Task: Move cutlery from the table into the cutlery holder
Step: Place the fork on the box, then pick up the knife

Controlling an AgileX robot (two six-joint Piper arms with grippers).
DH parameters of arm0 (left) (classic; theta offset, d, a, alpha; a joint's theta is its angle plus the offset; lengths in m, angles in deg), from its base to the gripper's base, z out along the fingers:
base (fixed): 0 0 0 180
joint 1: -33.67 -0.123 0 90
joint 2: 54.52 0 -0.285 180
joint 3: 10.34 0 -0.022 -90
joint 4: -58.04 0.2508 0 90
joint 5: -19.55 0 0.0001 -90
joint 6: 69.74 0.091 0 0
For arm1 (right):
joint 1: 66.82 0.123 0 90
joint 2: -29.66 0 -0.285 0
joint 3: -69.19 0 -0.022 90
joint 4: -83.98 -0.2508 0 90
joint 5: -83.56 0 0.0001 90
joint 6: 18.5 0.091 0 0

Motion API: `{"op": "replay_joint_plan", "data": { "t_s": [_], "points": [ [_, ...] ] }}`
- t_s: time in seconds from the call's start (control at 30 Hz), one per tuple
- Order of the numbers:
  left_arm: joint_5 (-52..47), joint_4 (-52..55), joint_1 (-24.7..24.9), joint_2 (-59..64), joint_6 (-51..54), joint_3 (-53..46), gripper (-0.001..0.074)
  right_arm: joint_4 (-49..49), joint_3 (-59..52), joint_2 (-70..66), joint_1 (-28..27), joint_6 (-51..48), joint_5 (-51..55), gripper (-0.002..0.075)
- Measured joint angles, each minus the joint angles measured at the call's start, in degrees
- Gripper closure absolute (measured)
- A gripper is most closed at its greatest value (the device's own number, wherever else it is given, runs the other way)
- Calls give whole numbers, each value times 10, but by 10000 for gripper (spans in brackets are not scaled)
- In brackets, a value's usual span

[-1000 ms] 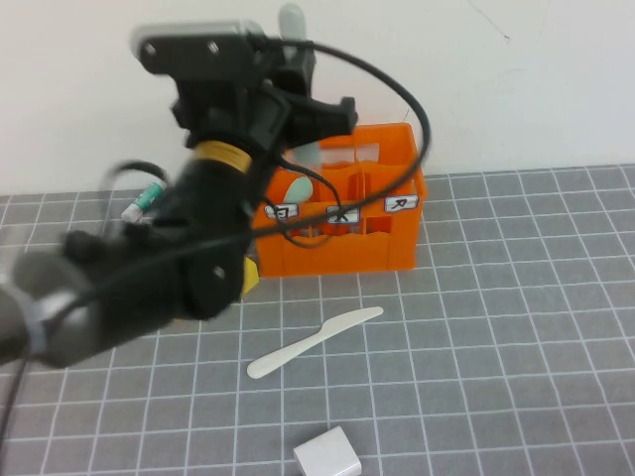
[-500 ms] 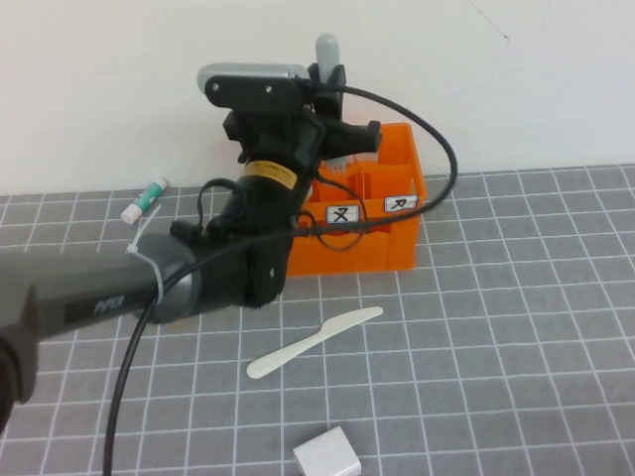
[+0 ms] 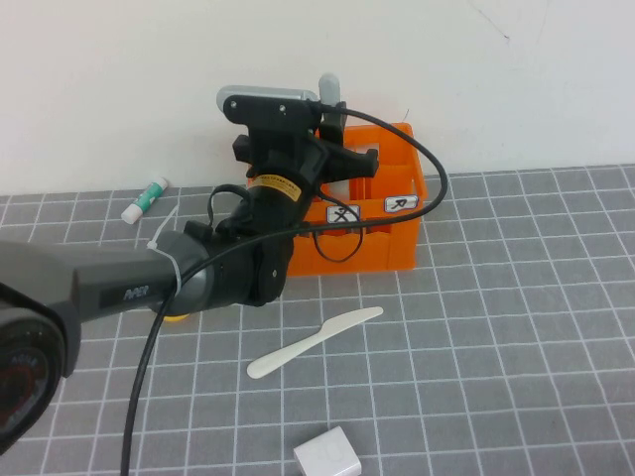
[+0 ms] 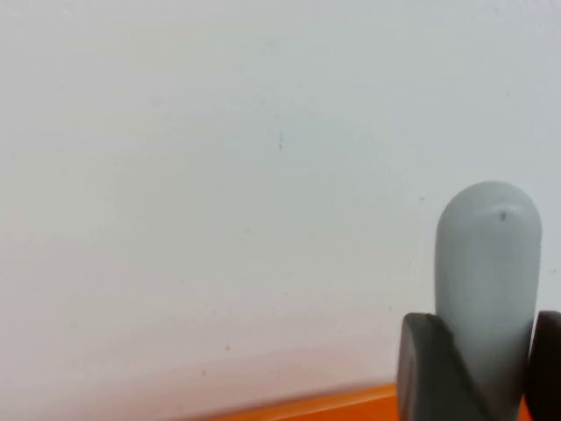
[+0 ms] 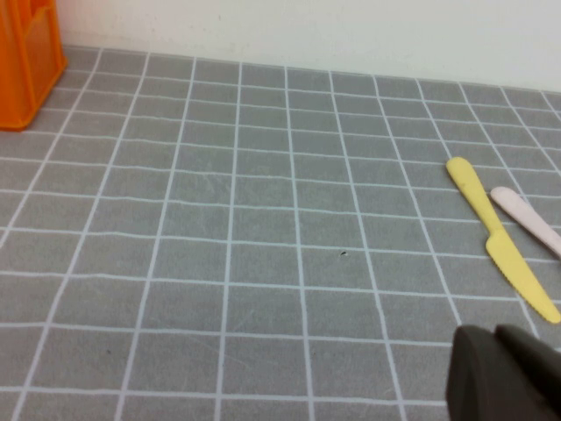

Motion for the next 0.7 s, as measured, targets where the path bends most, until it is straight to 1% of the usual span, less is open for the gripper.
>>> {"op": "replay_joint_plan", "data": {
  "t_s": [0.13,0.27,0.37,0.4,0.47,0.53,0.6,0.63,0.7],
  "points": [
    [-8,7,-10,-3,0,0,417,0,0,0,0,0,0,729],
    [-41,-24,-25,-39,7,0,381,0,0,0,0,0,0,729],
    [-86,-54,-38,-93,41,0,383,0,0,0,0,0,0,729],
    [-114,-62,-43,-119,63,0,400,0,0,0,0,0,0,729],
    [-179,-68,-50,-176,113,0,472,0,0,0,0,0,0,729],
    [-260,-68,-54,-230,159,0,595,0,0,0,0,0,0,729],
    [-329,-68,-54,-272,189,0,670,0,0,0,0,0,0,729],
    [-361,-68,-54,-295,200,-1,693,0,0,0,0,0,0,729],
    [-400,-68,-54,-335,214,-18,715,0,0,0,0,0,0,729]
  ]
}}
